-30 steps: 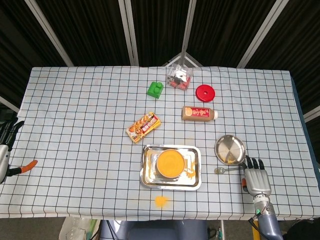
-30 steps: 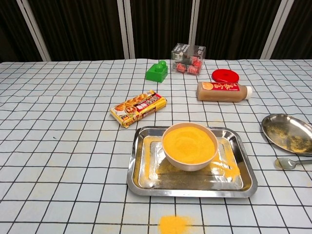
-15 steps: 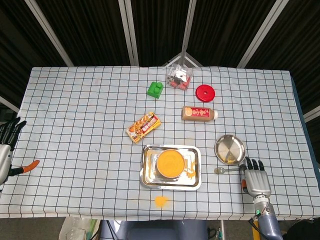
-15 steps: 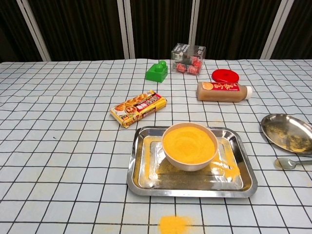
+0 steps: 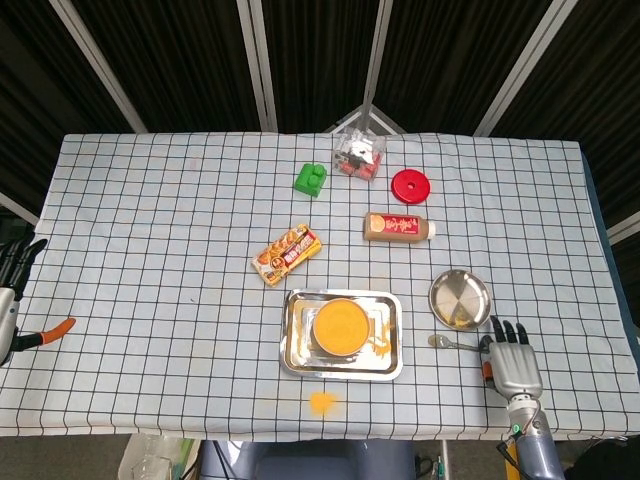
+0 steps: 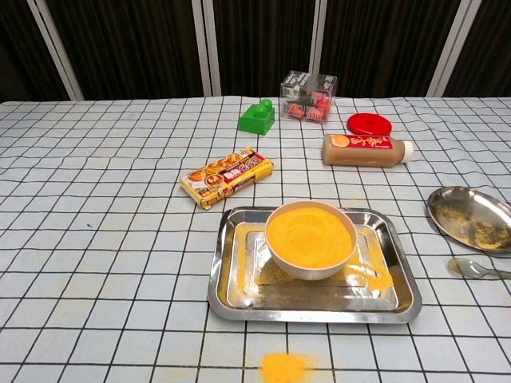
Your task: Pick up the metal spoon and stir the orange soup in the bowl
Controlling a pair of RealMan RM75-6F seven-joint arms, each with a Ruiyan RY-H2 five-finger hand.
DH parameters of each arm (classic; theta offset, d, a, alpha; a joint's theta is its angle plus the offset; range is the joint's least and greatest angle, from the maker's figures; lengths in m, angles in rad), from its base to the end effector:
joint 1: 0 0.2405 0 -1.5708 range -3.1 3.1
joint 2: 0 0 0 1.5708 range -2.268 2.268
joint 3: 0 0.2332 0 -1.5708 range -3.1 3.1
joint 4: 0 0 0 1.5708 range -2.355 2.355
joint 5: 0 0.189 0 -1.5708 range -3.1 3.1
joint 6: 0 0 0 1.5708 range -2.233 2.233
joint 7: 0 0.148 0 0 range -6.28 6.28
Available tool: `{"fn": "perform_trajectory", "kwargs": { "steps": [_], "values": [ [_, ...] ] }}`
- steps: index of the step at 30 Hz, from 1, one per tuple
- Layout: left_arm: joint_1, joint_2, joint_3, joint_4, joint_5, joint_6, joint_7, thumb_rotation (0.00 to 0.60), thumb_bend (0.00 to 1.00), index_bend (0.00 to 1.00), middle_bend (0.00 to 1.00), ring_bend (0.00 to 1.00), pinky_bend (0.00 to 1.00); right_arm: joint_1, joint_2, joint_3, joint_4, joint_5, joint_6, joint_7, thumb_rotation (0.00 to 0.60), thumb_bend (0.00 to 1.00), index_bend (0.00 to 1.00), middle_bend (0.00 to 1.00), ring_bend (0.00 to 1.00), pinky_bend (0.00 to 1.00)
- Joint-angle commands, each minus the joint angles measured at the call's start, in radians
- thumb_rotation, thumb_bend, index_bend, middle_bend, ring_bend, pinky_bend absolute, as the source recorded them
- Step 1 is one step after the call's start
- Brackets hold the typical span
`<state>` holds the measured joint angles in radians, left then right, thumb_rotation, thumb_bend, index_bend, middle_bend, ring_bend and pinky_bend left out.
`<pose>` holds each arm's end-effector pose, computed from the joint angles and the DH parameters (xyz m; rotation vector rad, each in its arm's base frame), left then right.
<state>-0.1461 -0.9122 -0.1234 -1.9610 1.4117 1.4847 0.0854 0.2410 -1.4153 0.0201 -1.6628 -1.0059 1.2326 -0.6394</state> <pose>-0.2214 0.2029 0.2103 -1.3295 -0.8980 -1.0124 -0.2812 -0.1956 0.0461 1.5362 -1.0757 0.3815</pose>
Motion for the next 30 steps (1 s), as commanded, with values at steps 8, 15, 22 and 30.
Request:
{"fn": "perform_trajectory", "kwargs": {
  "steps": [8,15,22,30],
  "values": [
    [0.000,-0.002,-0.001,-0.001,0.000,0.001,0.003,0.600,0.00,0.00,0.00,0.00,0.00,-0.015,-0.013,0.019,0.014,-0.070,0.063,0.072,0.600,0.44,0.32,0.01,0.00,0.00],
    [-0.001,-0.004,-0.001,-0.002,-0.005,-0.002,0.011,0.600,0.00,0.00,0.00,0.00,0.00,-0.021,-0.038,0.015,0.054,-0.104,0.082,0.086,0.600,0.41,0.42,0.07,0.00,0.00],
    [-0.002,-0.008,0.001,0.000,-0.003,-0.002,0.021,0.600,0.00,0.00,0.00,0.00,0.00,-0.020,-0.075,0.018,0.109,-0.099,0.072,0.093,0.600,0.41,0.49,0.10,0.00,0.00],
    [-0.006,-0.017,0.003,0.005,-0.006,-0.007,0.037,0.600,0.00,0.00,0.00,0.00,0.00,-0.014,-0.099,0.031,0.145,-0.103,0.057,0.120,0.600,0.41,0.49,0.11,0.00,0.00]
  ]
}}
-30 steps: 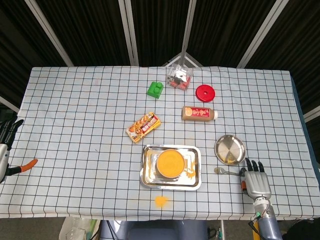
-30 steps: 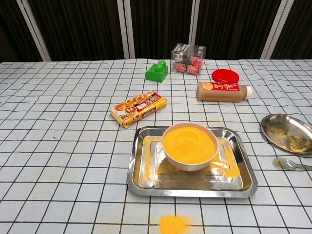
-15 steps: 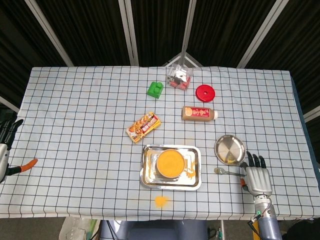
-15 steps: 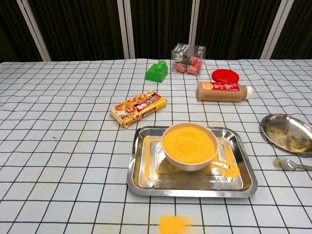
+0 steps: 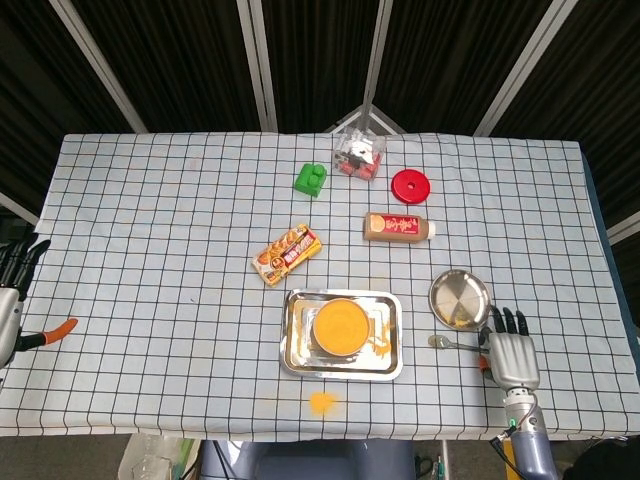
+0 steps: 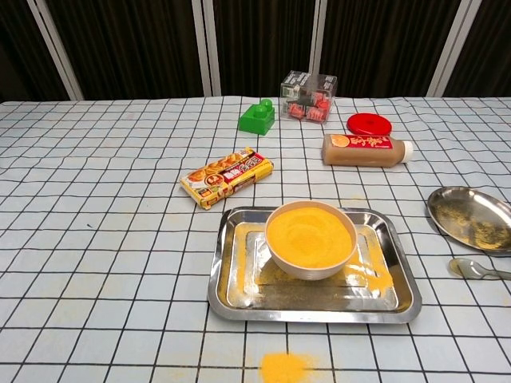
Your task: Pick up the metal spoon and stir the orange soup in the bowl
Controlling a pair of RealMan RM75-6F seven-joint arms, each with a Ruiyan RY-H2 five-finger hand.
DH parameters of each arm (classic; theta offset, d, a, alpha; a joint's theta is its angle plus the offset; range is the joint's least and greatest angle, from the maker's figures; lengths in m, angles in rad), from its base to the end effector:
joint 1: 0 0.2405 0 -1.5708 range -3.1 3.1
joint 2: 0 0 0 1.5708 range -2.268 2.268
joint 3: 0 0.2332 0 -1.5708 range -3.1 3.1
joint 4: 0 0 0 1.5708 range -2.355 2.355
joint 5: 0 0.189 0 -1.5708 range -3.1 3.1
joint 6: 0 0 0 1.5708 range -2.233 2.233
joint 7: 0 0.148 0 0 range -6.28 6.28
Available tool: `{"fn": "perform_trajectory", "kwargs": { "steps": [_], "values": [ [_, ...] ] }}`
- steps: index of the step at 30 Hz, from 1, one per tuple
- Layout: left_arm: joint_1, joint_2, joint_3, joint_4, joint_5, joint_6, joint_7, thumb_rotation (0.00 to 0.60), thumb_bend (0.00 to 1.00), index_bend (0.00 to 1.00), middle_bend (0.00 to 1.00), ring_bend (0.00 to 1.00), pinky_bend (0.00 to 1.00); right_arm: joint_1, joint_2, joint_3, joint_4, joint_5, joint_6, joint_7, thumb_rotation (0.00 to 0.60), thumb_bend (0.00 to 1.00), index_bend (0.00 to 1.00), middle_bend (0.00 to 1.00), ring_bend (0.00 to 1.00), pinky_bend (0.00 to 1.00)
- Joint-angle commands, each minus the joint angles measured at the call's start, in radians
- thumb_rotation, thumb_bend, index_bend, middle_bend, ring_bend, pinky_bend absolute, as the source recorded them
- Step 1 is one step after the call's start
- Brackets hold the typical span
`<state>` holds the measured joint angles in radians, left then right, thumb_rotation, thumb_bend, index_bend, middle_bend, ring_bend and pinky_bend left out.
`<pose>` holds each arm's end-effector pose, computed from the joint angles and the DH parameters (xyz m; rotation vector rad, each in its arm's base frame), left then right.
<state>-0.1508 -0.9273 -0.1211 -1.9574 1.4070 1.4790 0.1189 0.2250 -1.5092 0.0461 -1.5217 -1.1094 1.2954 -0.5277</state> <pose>-0.2218 0.2037 0.2058 -1.3406 -0.8882 -0.9905 -0.2819 -0.2059 0.0401 1.4630 -1.0199 0.5144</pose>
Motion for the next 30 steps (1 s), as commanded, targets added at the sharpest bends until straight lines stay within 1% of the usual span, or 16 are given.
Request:
{"fn": "perform_trajectory", "kwargs": {
  "steps": [1,14,30],
  "values": [
    [-0.001,-0.003,0.000,0.002,-0.002,-0.002,0.005,0.600,0.00,0.00,0.00,0.00,0.00,0.003,-0.007,0.007,0.006,0.002,-0.008,0.011,0.600,0.41,0.49,0.11,0.00,0.00],
    [-0.002,-0.005,-0.005,0.003,-0.010,0.003,0.013,0.600,0.00,0.00,0.00,0.00,0.00,0.012,-0.030,0.011,0.018,0.004,-0.032,0.011,0.600,0.41,0.53,0.11,0.00,0.00],
    [-0.002,-0.013,0.000,0.004,-0.006,0.003,0.030,0.600,0.00,0.00,0.00,0.00,0.00,0.019,-0.042,0.026,0.041,0.017,-0.045,0.014,0.600,0.41,0.53,0.11,0.00,0.00]
  ]
}}
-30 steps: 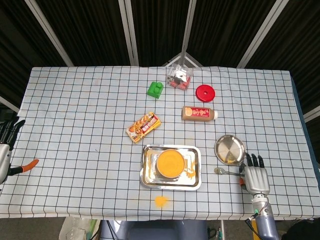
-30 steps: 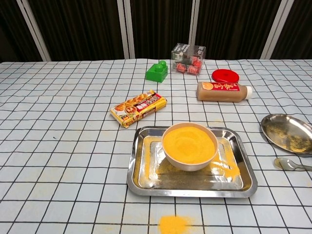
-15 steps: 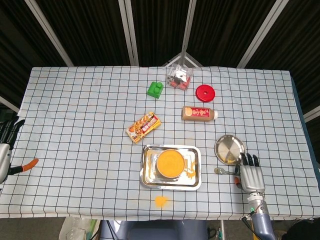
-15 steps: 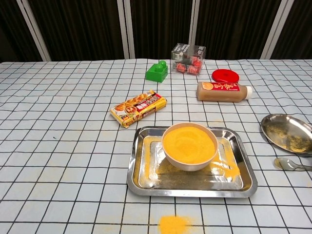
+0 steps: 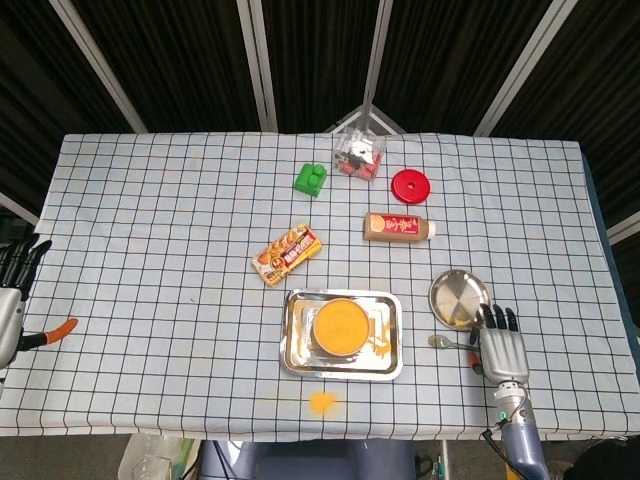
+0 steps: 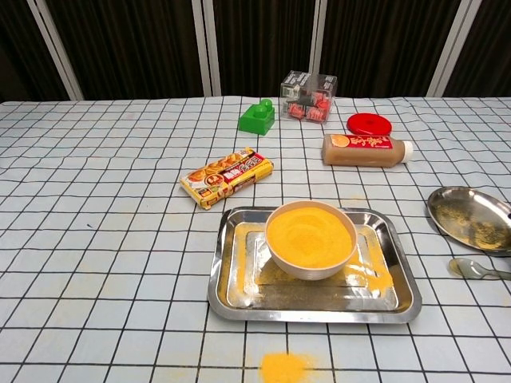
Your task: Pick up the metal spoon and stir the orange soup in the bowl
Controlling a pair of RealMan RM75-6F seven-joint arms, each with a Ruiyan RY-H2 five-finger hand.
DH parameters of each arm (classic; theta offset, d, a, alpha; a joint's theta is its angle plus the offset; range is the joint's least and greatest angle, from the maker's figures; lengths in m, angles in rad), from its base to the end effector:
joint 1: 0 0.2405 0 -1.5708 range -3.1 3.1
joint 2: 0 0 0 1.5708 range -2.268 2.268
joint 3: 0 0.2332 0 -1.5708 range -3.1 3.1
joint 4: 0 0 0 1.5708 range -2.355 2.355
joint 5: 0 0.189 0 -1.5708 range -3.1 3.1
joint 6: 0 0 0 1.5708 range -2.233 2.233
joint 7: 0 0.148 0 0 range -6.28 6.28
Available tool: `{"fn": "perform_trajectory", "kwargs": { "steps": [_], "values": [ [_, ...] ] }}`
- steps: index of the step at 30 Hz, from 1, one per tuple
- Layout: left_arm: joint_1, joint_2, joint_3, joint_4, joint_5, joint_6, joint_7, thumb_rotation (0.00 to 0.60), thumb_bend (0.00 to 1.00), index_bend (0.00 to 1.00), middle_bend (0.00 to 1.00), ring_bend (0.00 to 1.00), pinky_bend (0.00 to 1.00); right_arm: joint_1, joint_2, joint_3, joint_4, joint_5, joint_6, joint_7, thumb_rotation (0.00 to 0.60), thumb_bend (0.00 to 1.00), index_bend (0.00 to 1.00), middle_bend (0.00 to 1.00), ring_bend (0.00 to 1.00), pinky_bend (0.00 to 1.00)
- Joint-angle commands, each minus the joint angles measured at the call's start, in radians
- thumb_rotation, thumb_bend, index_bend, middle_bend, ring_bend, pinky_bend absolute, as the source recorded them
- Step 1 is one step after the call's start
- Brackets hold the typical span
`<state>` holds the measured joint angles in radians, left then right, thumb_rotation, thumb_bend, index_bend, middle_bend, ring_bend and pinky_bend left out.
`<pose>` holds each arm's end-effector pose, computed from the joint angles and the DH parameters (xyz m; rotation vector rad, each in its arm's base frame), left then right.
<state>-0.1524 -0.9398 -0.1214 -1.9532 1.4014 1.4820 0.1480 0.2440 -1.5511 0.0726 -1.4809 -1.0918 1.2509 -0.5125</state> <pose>-0.2225 0.2042 0.2037 -1.3417 -0.8733 -0.9735 -0.2795 -0.2148 0.0277 1.4660 -1.0553 0.5311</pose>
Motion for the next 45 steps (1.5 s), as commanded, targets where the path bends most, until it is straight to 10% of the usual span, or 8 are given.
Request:
{"fn": "perform_trajectory", "kwargs": {
  "steps": [1,45],
  "values": [
    [0.000,-0.001,0.001,0.000,0.000,-0.001,0.001,0.600,0.00,0.00,0.00,0.00,0.00,0.000,0.000,0.000,0.001,0.001,-0.002,-0.001,0.600,0.41,0.53,0.11,0.00,0.00],
    [0.002,0.000,-0.002,-0.004,0.003,0.005,-0.008,0.600,0.00,0.00,0.00,0.00,0.00,-0.009,0.003,0.010,-0.011,0.010,0.019,-0.004,0.600,0.49,0.66,0.17,0.00,0.00]
  ]
}}
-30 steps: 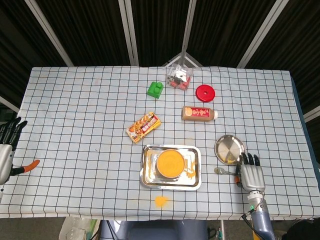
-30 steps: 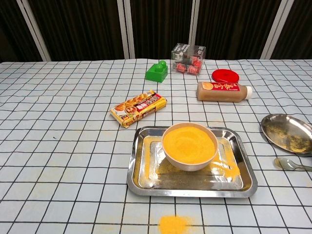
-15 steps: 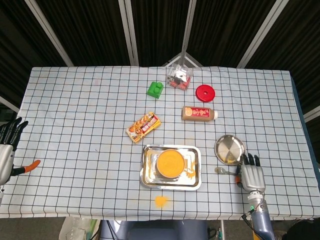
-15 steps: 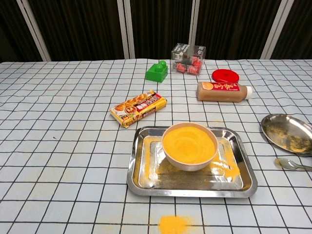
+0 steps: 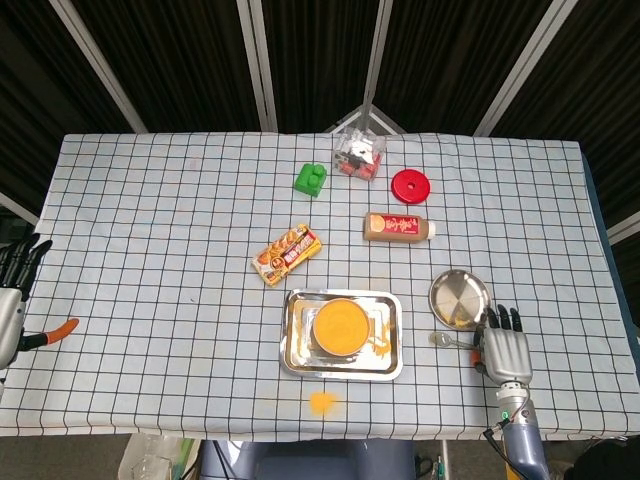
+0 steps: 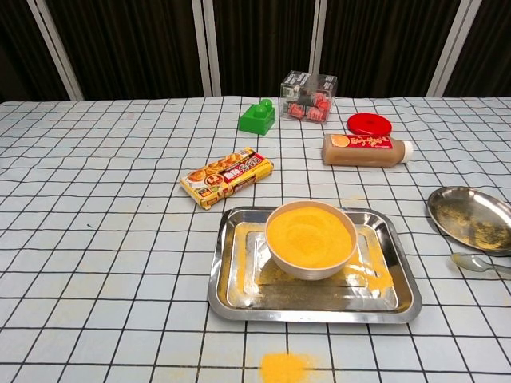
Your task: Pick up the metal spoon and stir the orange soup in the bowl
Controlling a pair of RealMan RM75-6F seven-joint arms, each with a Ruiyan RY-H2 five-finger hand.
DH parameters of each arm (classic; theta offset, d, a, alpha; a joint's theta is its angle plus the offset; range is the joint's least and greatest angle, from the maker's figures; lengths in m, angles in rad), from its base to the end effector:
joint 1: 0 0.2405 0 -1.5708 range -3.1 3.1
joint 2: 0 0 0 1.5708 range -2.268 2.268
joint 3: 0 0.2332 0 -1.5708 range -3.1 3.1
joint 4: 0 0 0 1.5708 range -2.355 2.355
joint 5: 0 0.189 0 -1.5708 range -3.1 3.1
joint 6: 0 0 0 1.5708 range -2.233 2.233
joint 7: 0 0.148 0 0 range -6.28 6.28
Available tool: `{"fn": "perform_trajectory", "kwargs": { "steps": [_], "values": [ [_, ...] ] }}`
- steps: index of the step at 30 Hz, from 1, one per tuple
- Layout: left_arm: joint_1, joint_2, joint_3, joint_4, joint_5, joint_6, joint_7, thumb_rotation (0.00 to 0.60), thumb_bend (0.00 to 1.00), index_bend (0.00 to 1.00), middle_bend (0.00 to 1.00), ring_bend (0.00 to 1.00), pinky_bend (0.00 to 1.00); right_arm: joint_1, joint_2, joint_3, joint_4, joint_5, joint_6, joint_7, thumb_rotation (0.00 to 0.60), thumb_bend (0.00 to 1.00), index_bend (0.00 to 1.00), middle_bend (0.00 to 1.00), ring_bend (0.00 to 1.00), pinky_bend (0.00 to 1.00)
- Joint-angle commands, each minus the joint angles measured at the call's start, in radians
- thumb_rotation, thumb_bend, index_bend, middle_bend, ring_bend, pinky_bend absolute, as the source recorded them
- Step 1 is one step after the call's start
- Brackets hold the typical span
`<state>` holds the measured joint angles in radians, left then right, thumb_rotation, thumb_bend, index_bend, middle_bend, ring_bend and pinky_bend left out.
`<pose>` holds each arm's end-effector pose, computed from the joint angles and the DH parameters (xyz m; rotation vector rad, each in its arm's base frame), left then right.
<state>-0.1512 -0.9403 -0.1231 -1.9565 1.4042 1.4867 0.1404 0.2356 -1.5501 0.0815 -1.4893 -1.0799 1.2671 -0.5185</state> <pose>-0.2213 0.2040 0.2041 -1.3362 -0.8767 -0.9865 -0.2807 -0.2141 0.0310 1.4362 -1.0587 0.5295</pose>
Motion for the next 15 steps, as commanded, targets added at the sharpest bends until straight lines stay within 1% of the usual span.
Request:
{"fn": "perform_trajectory", "kwargs": {
  "steps": [1,9,15],
  "values": [
    [0.001,0.001,0.000,-0.001,0.001,0.001,-0.002,0.600,0.00,0.00,0.00,0.00,0.00,-0.002,0.003,0.002,-0.007,-0.004,0.006,0.003,0.600,0.49,0.66,0.17,0.00,0.00],
    [0.001,0.005,-0.004,-0.004,-0.002,0.003,-0.010,0.600,0.00,0.00,0.00,0.00,0.00,-0.005,0.030,0.023,-0.070,-0.029,0.036,0.034,0.600,0.49,0.66,0.18,0.00,0.00],
    [0.001,0.009,-0.006,-0.006,-0.003,0.004,-0.014,0.600,0.00,0.00,0.00,0.00,0.00,-0.003,0.072,0.046,-0.167,-0.058,0.067,0.049,0.600,0.49,0.67,0.18,0.00,0.00]
  ]
}}
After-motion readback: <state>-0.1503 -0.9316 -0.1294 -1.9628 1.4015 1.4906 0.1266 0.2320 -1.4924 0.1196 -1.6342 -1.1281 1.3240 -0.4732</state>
